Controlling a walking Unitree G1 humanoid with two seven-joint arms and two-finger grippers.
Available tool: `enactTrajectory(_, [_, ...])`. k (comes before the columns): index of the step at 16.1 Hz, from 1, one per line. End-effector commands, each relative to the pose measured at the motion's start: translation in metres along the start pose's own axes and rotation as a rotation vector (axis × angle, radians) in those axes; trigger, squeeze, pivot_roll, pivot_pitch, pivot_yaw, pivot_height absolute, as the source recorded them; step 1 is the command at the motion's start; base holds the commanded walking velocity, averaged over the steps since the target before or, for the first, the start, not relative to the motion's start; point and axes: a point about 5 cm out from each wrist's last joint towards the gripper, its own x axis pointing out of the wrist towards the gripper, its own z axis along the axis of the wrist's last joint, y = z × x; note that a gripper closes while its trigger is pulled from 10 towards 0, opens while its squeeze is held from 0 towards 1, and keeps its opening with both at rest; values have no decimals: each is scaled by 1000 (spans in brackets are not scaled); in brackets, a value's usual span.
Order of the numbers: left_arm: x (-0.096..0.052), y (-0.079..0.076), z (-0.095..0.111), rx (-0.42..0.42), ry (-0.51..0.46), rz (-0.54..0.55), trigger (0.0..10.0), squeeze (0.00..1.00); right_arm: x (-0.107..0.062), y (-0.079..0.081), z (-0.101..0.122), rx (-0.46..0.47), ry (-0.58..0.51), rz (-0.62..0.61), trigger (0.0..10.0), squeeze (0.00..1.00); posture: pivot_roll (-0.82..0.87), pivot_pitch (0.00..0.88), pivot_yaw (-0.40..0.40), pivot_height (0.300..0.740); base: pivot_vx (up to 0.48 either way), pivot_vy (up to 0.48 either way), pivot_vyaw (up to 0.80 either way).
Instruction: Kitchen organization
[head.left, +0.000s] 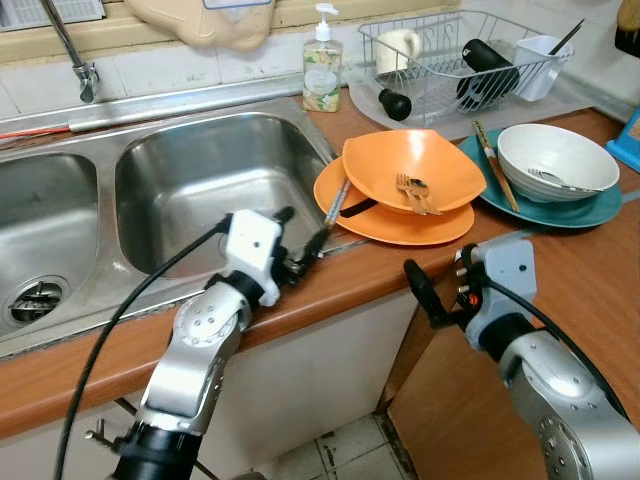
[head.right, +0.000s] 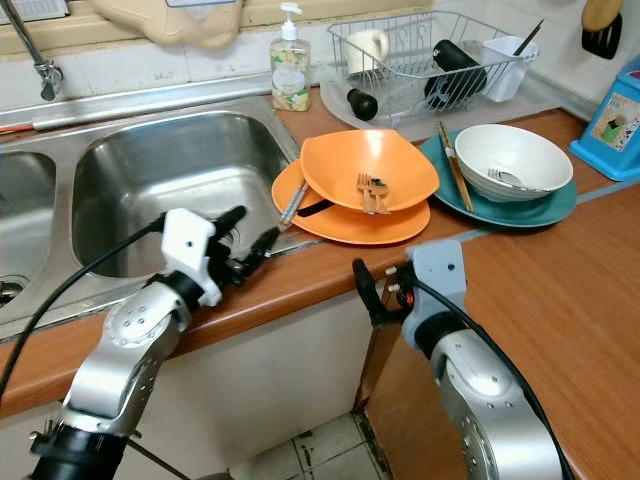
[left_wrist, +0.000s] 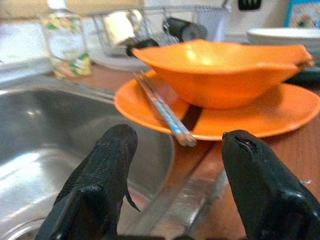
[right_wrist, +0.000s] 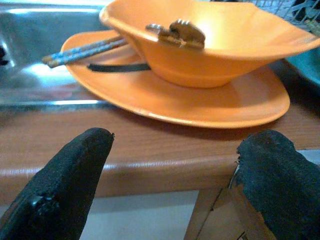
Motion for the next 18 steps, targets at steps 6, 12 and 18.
enactTrajectory(6, [15, -7, -5, -23, 34, -82, 8627, 0, -1, 11, 6, -81, -12, 82, 10000, 0, -193, 0, 53, 740, 0, 0, 0])
enactTrajectory(12, [33, -7, -10, -40, 48, -53, 0, 0, 4, 11, 7, -104, -5, 82, 10000, 0, -204, 0, 55, 740, 0, 0, 0])
enactTrajectory(18, [40, -1, -9, -45, 25, -4, 0, 0, 6, 13, 6, -114, -4, 93, 10000, 0, -198, 0, 52, 740, 0, 0, 0])
